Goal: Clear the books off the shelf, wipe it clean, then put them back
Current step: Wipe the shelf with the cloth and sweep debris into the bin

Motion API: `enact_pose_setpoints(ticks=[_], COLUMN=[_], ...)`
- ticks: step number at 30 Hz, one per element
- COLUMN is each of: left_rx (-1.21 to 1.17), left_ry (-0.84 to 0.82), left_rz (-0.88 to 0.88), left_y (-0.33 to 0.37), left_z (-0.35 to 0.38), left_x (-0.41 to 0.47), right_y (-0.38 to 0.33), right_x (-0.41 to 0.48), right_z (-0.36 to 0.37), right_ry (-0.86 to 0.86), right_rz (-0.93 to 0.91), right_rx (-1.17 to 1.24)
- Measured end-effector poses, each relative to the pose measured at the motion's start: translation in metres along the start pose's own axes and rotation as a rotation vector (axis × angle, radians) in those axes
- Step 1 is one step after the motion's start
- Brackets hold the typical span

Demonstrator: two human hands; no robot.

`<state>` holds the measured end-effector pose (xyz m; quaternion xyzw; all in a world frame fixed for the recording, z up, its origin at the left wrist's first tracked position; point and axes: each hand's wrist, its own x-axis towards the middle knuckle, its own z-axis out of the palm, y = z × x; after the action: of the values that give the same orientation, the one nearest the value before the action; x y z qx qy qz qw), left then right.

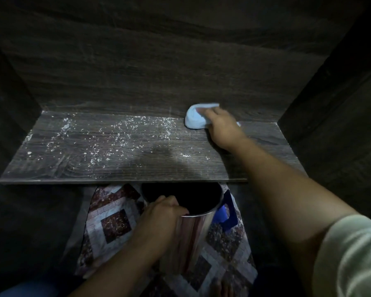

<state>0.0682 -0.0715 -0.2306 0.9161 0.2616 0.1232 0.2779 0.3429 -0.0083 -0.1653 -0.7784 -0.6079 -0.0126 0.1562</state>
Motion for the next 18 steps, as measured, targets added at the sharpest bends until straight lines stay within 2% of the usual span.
enact_pose_setpoints(ticks=[2,9,18], left_rx=[0.016,0.023,0.045], left_ry=[-0.01,-0.045,-0.048], left_rz=[0.001,0.004,0.013], left_y=[0.001,0.007,0.012], left_z=[0.0,-0.002,-0.006], left_x=[0.0,-0.002,-0.006], right_y=[0.003,-0.001,-0.018], right_x=[-0.002,-0.009,-0.058], right_z=[0.009,0.004,0.008], right_ry=[-0.046,-0.199,-0.229], right_rz=[0.027,0.034,-0.023], right_rx=[0.062,0.013,0.02])
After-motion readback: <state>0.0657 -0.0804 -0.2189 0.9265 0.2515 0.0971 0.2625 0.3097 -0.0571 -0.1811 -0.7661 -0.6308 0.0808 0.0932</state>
